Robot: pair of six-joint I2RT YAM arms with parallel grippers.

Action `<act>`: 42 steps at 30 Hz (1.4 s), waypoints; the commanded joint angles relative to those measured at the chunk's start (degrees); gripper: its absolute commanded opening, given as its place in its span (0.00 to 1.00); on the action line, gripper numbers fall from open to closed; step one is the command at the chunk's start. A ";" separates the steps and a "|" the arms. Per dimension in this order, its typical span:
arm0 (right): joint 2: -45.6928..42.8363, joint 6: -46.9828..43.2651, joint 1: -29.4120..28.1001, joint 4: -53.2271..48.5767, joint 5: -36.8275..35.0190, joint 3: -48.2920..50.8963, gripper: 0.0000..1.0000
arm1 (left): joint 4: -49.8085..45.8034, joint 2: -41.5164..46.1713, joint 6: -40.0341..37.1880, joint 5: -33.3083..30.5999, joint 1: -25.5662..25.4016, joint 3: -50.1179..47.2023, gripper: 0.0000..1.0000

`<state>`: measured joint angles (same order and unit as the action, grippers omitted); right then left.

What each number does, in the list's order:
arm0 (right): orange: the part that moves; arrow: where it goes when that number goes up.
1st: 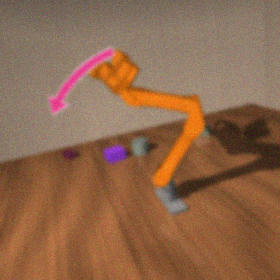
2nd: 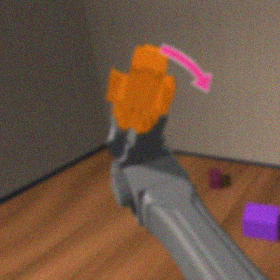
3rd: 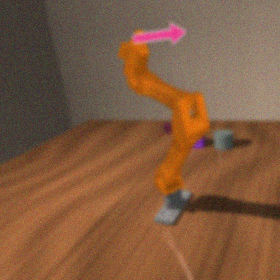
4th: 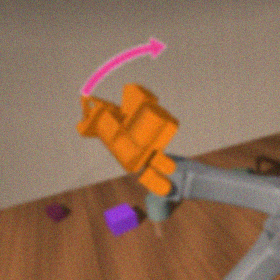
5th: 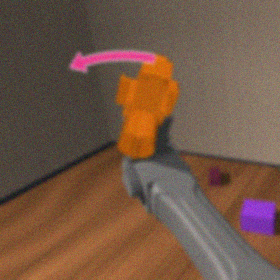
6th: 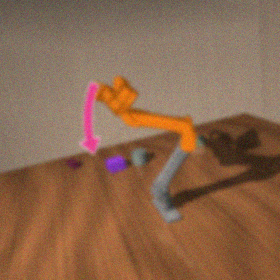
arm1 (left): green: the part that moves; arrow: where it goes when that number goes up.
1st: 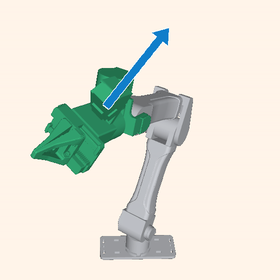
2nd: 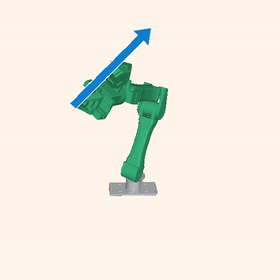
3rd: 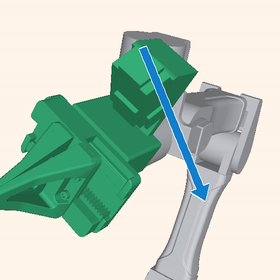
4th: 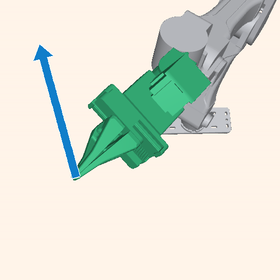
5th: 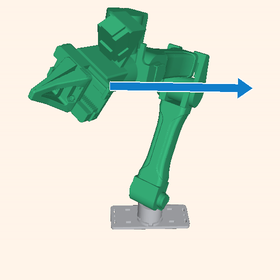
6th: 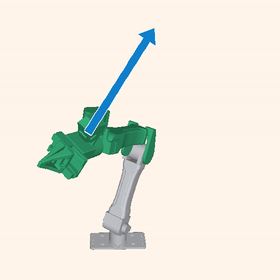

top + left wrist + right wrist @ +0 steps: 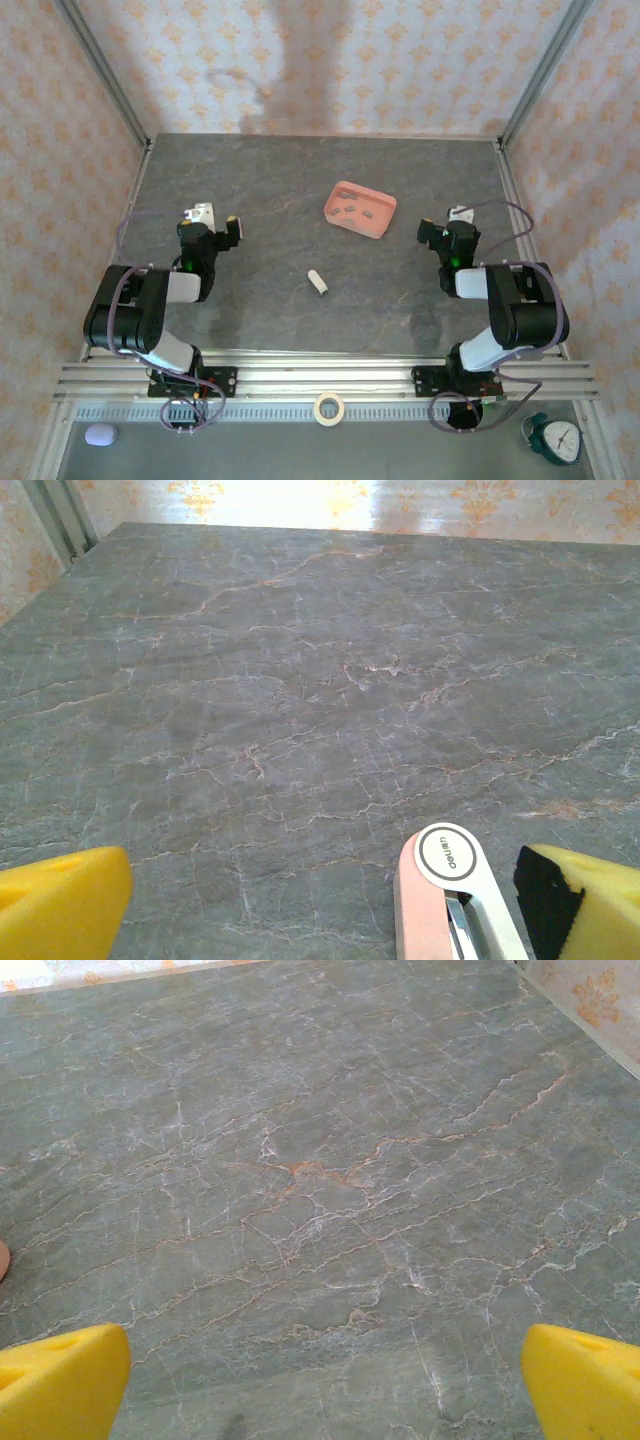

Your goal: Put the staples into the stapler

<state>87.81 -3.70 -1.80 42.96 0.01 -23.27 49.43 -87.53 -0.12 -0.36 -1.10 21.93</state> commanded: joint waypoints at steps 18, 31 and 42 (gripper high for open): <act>-0.53 0.41 0.38 0.81 -0.19 -1.17 1.00 | -0.56 -0.01 -1.16 0.49 0.15 0.92 1.00; -0.58 0.45 0.48 0.89 -0.27 -1.10 1.00 | -0.56 0.03 -1.21 0.37 0.16 0.85 1.00; -16.52 4.28 -0.15 -37.65 7.84 -18.03 1.00 | -25.95 24.17 5.92 -1.32 -3.84 6.00 0.90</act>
<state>75.83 -2.09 -1.78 18.70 3.73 -37.12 34.57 -67.96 1.65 -2.72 -4.12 23.83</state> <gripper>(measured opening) 0.997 0.914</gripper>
